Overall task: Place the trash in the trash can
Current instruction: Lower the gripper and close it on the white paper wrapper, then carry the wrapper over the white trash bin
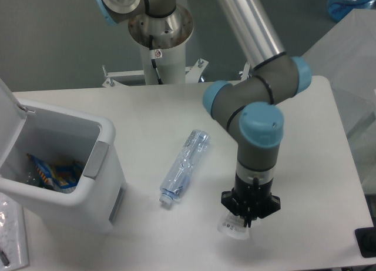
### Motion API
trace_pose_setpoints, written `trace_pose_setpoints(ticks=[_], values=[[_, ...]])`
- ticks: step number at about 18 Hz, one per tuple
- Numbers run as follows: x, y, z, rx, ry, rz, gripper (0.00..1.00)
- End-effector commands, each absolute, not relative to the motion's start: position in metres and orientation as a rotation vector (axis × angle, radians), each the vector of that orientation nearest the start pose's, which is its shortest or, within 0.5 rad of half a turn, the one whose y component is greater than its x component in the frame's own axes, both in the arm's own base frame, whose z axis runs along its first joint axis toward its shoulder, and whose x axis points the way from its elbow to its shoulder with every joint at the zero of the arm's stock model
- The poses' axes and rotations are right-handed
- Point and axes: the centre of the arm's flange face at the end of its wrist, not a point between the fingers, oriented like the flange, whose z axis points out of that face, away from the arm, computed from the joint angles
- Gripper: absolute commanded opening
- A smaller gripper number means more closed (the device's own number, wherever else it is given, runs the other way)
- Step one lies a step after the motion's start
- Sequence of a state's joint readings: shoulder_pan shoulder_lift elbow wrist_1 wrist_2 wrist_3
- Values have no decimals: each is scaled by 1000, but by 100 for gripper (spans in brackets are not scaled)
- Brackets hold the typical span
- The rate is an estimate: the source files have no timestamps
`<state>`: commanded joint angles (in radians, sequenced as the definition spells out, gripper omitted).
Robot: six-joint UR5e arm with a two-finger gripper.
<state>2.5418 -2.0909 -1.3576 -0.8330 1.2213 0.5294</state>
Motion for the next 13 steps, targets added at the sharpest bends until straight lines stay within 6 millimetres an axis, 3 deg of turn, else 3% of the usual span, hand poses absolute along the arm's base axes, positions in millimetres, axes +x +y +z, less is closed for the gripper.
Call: trace_pose_setpoints(ticks=[4, 9, 13], values=[[-477, 556, 412, -2439, -520, -25, 0], [-406, 582, 480, -2344, -471, -92, 0], [-348, 592, 521, -2296, -449, -150, 0]])
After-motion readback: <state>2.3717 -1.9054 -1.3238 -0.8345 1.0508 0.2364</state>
